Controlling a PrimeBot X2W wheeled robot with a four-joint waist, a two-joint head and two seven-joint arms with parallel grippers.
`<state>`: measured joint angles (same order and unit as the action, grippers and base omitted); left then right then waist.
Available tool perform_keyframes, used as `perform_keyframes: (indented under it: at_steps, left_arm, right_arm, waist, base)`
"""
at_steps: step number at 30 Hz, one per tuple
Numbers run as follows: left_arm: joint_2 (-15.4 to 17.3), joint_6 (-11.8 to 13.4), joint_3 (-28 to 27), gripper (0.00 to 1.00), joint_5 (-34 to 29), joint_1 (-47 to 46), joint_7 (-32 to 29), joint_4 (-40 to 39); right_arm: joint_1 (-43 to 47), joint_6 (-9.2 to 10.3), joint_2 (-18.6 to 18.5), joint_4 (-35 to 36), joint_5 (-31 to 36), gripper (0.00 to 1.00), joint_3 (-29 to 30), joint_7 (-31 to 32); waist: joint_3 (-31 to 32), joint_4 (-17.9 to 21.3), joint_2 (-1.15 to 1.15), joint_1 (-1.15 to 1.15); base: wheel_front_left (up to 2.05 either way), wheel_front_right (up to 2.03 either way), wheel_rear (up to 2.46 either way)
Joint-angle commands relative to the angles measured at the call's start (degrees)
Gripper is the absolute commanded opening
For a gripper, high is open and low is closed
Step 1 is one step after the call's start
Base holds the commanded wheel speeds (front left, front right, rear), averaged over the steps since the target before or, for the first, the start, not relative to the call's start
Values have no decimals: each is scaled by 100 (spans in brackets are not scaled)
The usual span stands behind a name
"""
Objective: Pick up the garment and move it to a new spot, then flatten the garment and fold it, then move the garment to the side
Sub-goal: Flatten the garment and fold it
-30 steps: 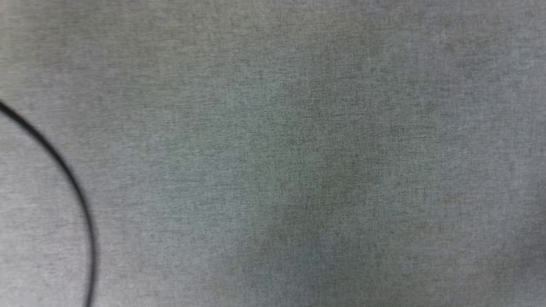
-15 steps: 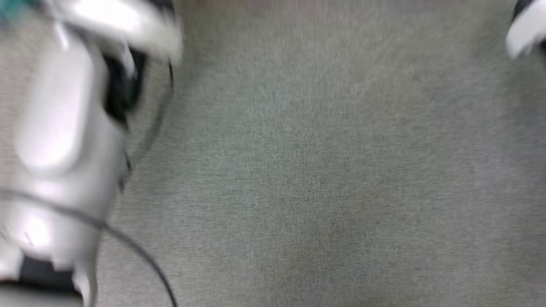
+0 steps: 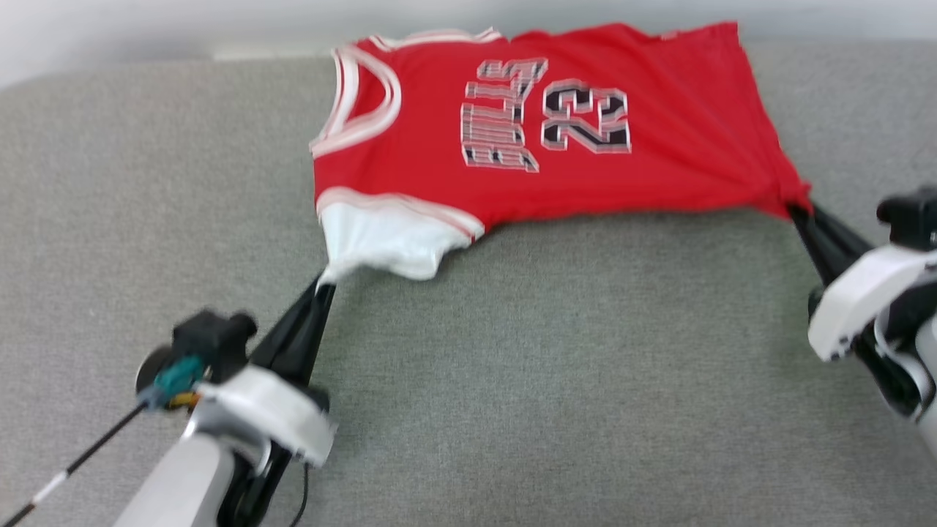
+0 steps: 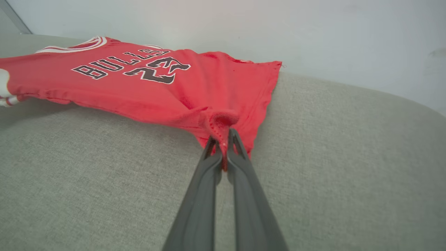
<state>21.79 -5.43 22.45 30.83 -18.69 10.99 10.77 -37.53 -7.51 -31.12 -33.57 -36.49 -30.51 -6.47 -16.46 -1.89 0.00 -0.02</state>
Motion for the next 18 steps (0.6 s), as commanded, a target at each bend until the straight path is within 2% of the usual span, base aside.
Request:
perform_keyframes:
  at_steps: [1,13,18]
  left_arm:
    - [109,69,-14,0,73,305,-72,-181]
    - [732,527,-231,0,728,2385,-822,-1884]
    - [913,600,-226,0,882,3091,-928,-2134]
  right_arm:
    - [220,5,-93,40,-61,0,-24,29]
    - [1532,5,-571,671,-620,0,97,406]
    - [2253,6,-728,1063,-858,0,307,552]
  waist:
    - [295,29,0,2]
    - [636,163,0,2]
    - [784,167,0,2]
  base:
    - [0,0,0]
    - [0,0,0]
    - [0,0,0]
